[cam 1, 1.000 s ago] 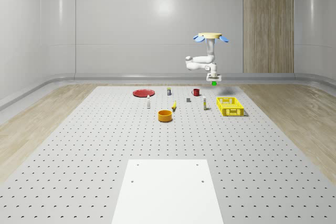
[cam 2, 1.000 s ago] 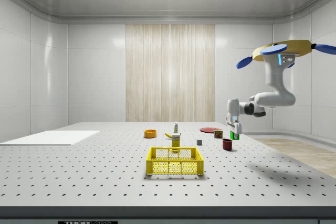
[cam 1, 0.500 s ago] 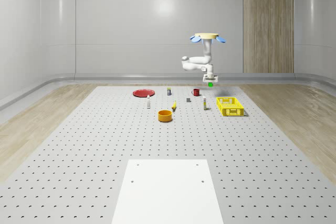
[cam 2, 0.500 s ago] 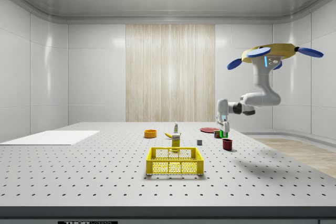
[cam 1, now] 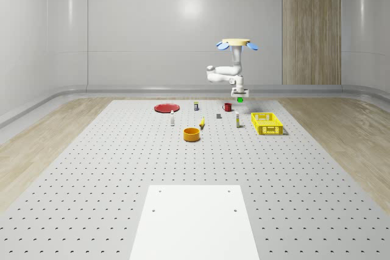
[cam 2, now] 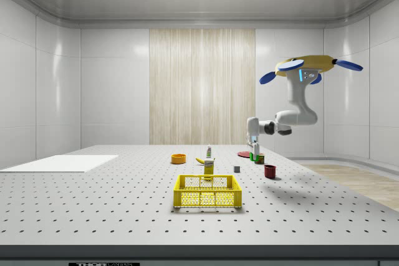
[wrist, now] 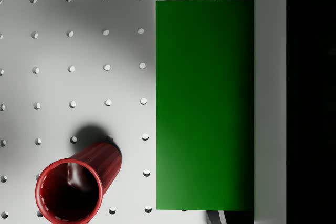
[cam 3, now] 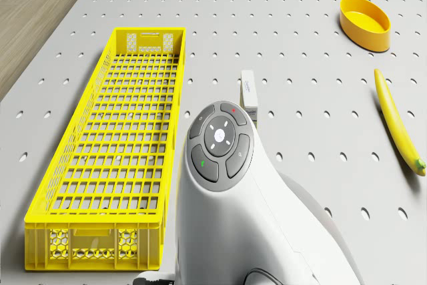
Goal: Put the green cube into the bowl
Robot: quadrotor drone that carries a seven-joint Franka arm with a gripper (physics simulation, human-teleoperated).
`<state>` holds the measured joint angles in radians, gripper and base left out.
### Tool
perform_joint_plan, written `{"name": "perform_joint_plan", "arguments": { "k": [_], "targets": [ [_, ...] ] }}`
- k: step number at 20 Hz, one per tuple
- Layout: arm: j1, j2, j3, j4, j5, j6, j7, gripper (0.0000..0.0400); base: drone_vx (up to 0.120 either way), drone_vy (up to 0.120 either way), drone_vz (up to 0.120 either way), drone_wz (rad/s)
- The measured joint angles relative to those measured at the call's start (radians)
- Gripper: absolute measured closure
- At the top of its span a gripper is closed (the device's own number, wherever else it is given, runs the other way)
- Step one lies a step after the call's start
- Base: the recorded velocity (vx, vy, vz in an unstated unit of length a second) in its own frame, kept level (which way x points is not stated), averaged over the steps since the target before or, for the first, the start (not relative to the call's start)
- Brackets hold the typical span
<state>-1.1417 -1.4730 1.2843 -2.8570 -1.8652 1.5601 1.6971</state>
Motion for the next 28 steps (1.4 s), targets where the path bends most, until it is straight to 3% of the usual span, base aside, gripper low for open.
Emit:
{"name": "perform_joint_plan", "arguments": {
  "k": [28],
  "targets": [
    [-0.015,-0.05,0.008,0.003,0.021,0.047,0.007,0.0149,0.12,-0.12,0.0,0.0]
  ]
}}
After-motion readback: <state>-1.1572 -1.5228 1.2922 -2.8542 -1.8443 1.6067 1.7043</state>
